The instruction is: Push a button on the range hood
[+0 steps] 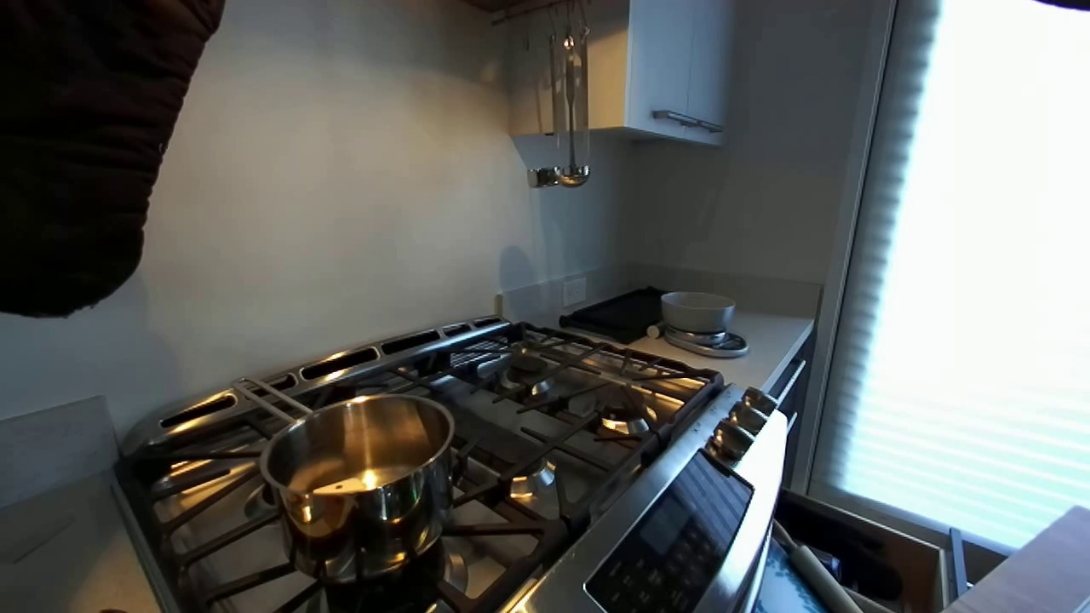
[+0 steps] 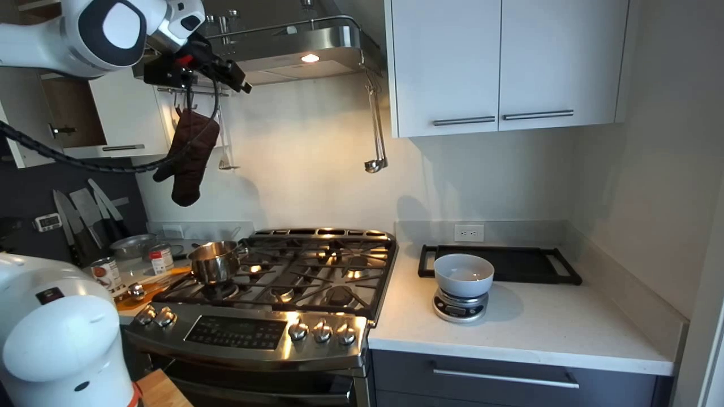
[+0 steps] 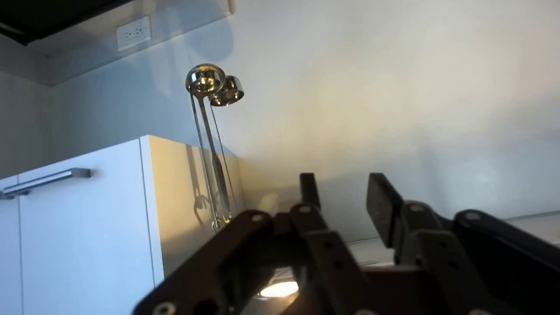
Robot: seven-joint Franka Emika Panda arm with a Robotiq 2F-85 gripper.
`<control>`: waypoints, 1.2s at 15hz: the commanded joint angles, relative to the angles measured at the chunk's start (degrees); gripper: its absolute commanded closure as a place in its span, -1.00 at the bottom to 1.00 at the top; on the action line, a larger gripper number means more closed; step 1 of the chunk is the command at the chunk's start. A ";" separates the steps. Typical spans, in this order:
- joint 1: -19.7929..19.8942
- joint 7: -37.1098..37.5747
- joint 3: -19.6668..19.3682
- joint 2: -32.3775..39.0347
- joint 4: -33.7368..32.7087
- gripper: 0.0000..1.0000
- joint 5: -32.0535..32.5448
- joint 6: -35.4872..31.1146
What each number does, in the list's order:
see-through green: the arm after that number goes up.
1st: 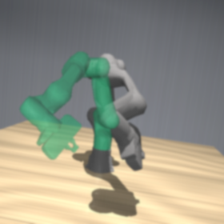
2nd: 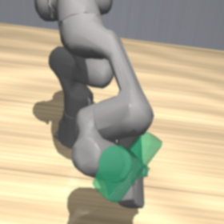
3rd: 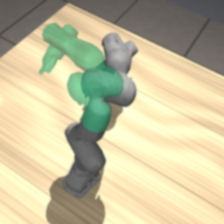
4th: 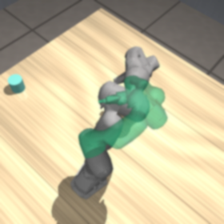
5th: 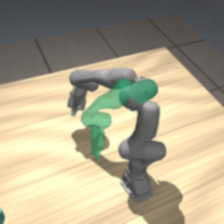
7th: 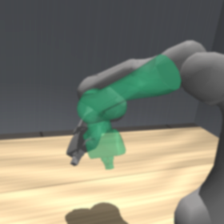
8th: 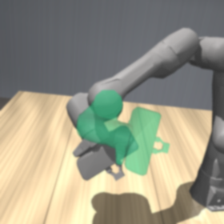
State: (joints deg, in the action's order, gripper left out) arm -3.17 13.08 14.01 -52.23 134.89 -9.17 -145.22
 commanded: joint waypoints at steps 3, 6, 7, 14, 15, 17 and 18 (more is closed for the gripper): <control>6.34 8.70 6.54 0.29 -4.34 1.00 4.18 -0.99; 0.68 6.10 4.16 1.37 -5.28 1.00 1.16 -3.74; -0.30 5.86 3.97 1.62 -5.46 1.00 0.51 -5.06; -2.93 5.95 3.00 1.37 -5.34 0.98 -0.37 -8.15; -3.01 5.94 2.97 1.51 -5.34 0.98 -0.39 -8.24; -3.03 5.93 2.97 1.63 -5.35 1.00 -0.41 -8.29; -3.25 5.78 3.07 2.01 -5.64 1.00 -0.49 -8.90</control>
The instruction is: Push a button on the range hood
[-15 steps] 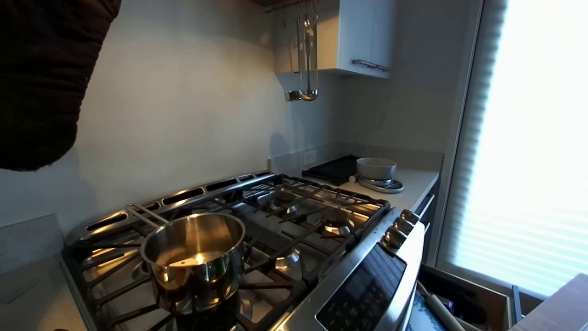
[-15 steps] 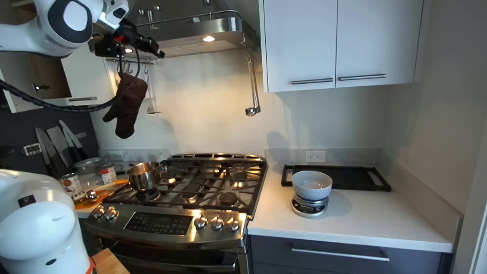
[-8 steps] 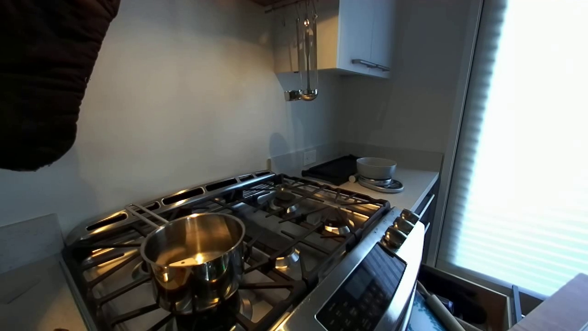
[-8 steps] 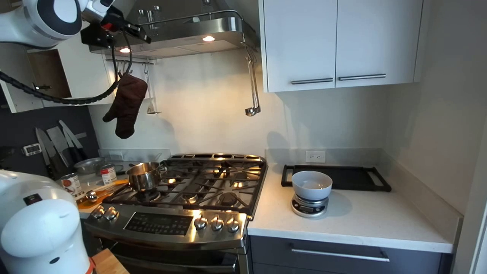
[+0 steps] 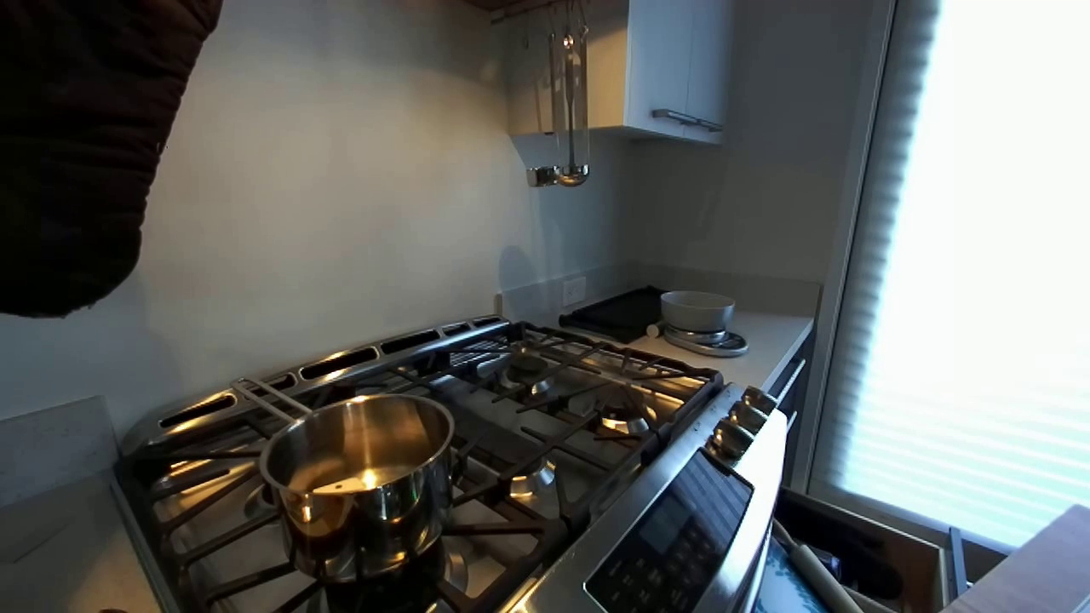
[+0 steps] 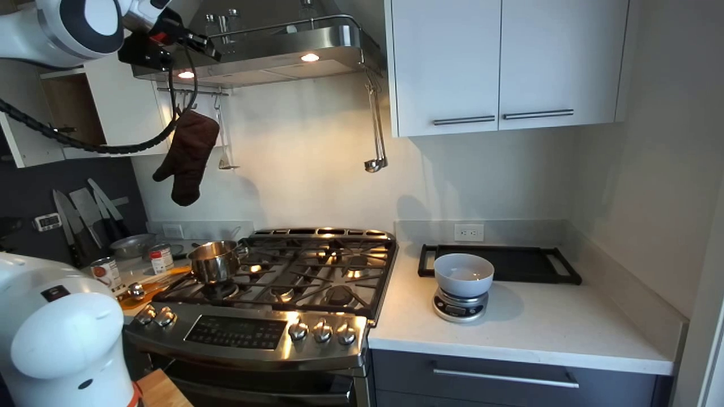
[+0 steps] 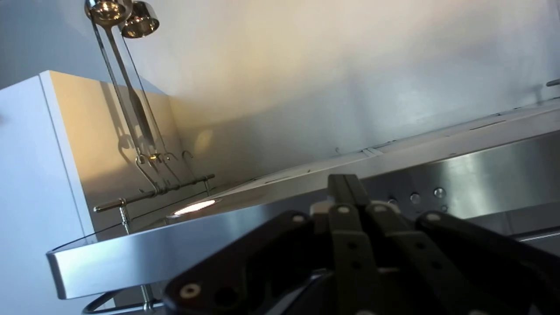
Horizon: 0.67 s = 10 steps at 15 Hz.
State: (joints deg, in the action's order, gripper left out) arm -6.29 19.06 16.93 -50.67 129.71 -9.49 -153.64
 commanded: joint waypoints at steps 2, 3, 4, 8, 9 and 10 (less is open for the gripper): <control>-0.38 -0.19 0.43 1.15 -1.04 1.00 -0.42 -1.95; -0.63 -0.05 0.54 1.54 -1.30 1.00 -0.74 -2.90; -0.78 -0.08 0.67 1.77 -1.51 1.00 -0.80 -3.76; -1.67 -0.36 1.55 4.09 -2.60 1.00 -0.89 -8.09; -2.32 -0.34 1.62 4.91 -2.98 1.00 -1.20 -8.98; -2.51 -0.39 1.74 5.46 -3.20 1.00 -1.19 -9.86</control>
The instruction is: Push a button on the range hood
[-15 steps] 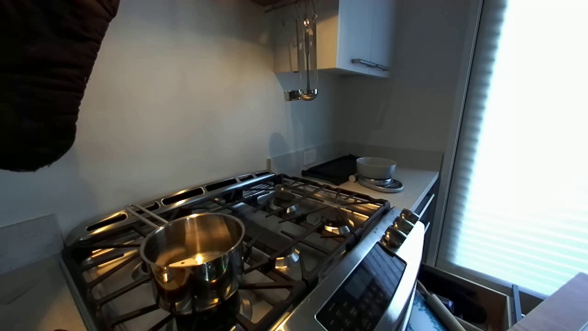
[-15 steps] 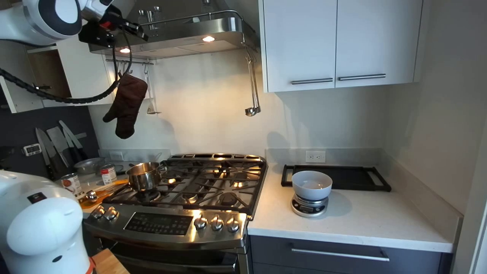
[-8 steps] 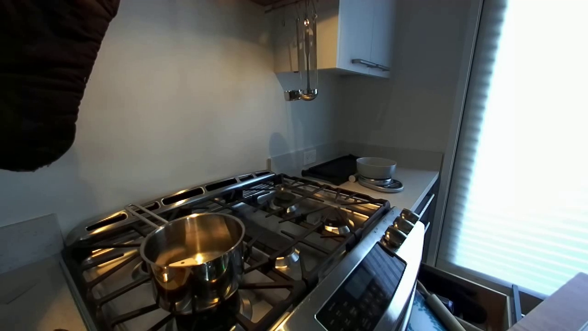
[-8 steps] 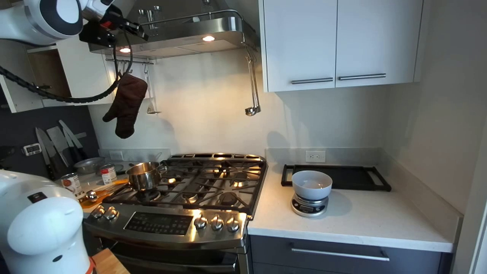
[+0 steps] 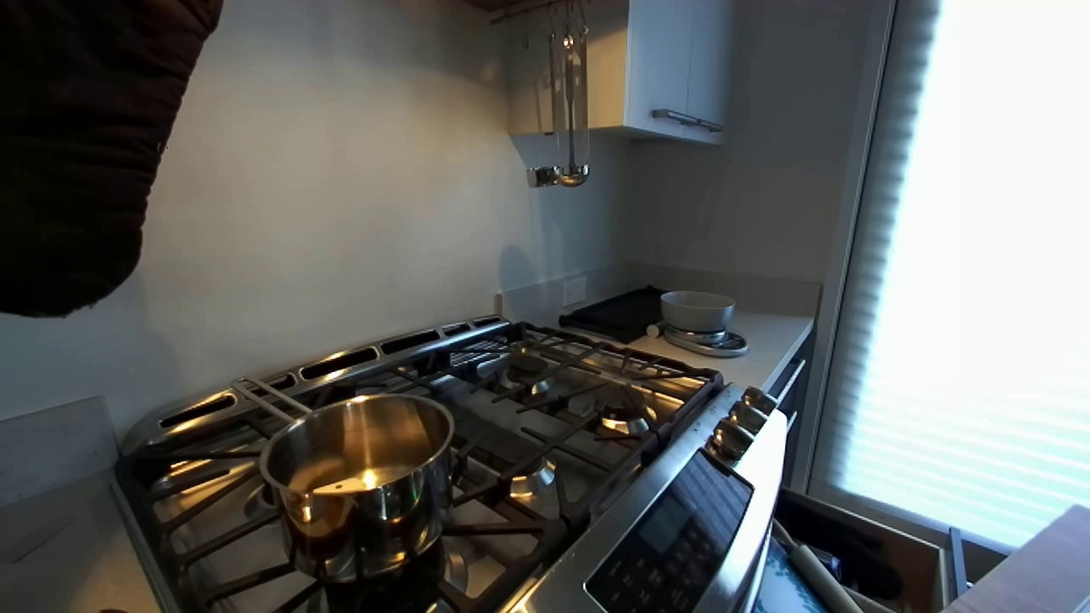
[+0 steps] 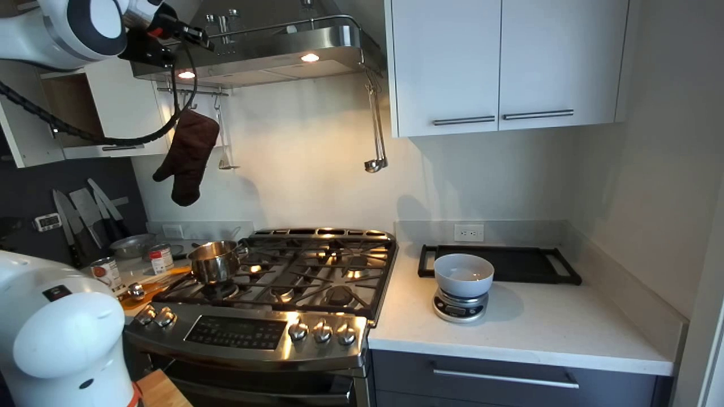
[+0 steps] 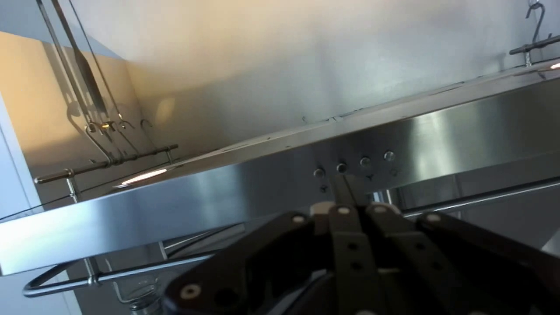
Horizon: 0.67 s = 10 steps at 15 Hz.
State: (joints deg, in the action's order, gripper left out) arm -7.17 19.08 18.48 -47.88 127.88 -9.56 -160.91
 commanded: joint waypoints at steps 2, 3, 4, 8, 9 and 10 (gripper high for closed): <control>-2.23 -0.61 0.29 4.03 -1.96 1.00 -1.00 -4.13; -2.38 -0.54 0.41 4.73 -2.14 1.00 -0.98 -5.26; -2.36 -0.43 0.52 5.21 -2.33 1.00 -0.88 -5.76; -2.64 -0.32 0.71 7.29 -2.66 1.00 -0.83 -7.92; -2.56 -0.30 0.77 7.61 -2.61 1.00 -0.75 -8.29; -2.39 -0.14 0.87 7.88 -2.44 1.00 -0.71 -8.76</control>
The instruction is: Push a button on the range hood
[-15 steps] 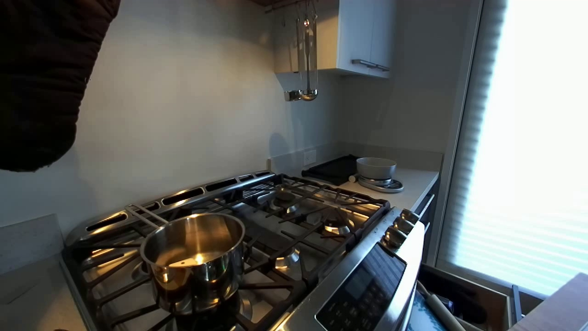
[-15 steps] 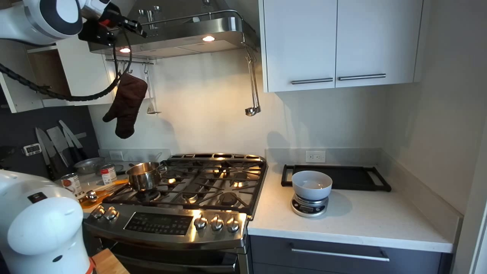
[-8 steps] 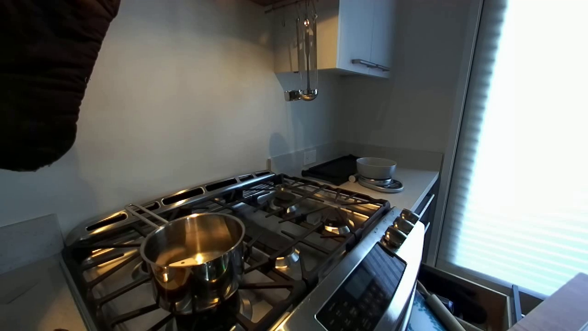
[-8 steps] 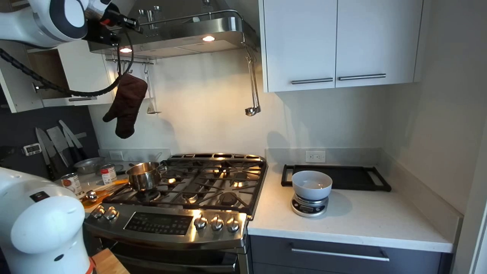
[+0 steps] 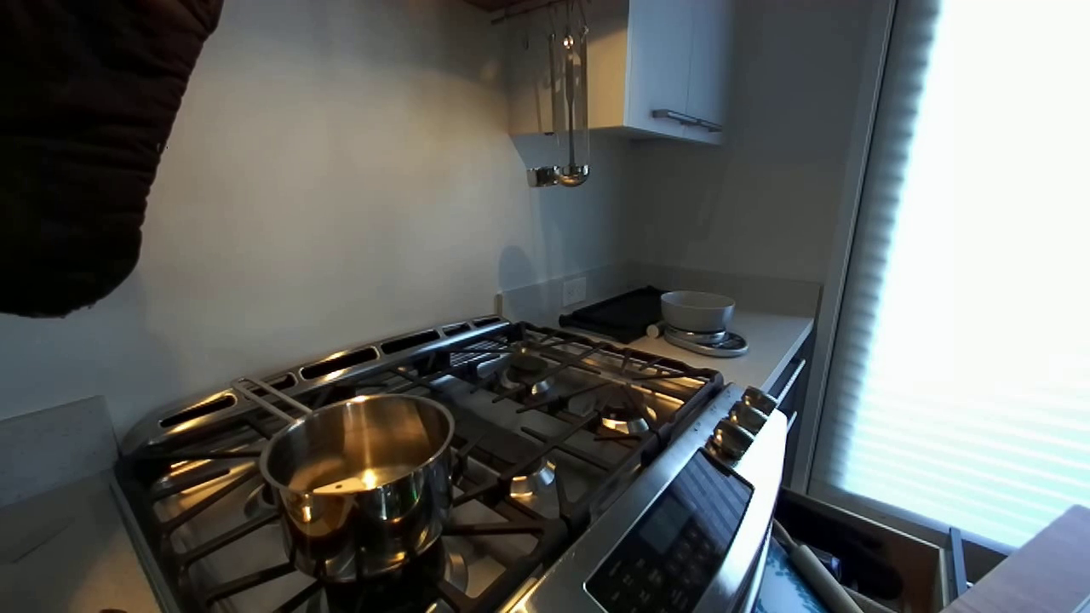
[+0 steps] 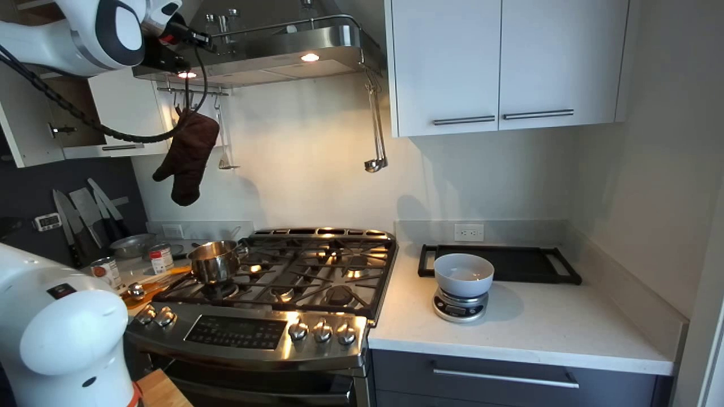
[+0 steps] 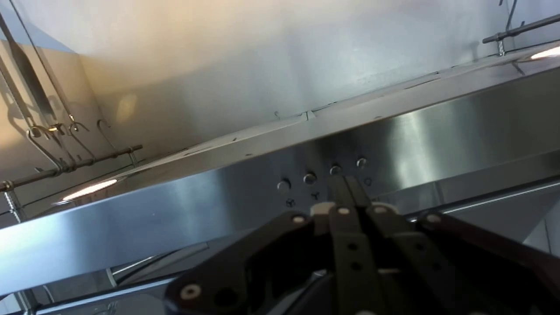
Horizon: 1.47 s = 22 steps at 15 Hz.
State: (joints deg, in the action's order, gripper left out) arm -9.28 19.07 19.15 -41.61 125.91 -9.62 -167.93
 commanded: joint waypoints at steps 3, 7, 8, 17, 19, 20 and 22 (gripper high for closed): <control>0.46 0.12 0.44 1.98 -0.22 1.00 -0.34 -2.56; 1.11 0.29 0.61 2.23 -0.13 1.00 -0.17 -3.53; 1.43 0.37 0.70 2.15 -0.01 1.00 -0.08 -3.69; 2.19 0.29 1.36 3.60 -0.33 1.00 -0.04 -5.58; 2.04 0.20 1.38 4.11 -0.46 1.00 -0.06 -5.86; 2.38 0.22 1.52 4.18 -0.46 1.00 0.11 -5.94; 2.33 0.09 1.51 4.64 -0.56 1.00 0.17 -6.09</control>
State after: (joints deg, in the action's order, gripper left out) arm -7.73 19.08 20.02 -38.06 125.91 -9.59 -172.87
